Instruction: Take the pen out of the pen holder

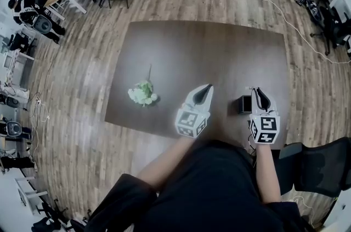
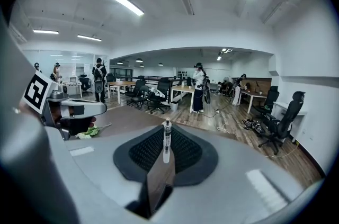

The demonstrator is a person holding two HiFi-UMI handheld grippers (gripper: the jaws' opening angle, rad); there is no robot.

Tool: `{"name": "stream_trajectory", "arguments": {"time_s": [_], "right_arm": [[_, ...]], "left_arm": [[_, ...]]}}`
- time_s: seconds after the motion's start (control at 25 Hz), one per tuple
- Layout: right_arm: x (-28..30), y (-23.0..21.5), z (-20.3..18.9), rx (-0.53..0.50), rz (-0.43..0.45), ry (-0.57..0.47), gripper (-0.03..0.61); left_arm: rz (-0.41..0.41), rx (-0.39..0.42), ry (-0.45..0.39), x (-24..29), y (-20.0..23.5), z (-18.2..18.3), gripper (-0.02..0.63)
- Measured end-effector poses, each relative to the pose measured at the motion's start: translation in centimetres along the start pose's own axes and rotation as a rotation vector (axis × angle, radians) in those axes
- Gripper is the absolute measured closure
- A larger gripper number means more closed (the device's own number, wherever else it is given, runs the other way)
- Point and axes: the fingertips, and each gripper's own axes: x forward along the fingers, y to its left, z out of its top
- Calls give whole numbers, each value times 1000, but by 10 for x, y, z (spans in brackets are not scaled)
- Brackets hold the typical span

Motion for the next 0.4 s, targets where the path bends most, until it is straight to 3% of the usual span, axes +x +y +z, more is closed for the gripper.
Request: {"name": "stream_trajectory", "arguments": {"time_s": [0.4], "right_arm": [[6, 7, 0, 6, -8, 14, 532]], "left_arm": [[-11, -10, 15, -1, 10, -4, 611]]}}
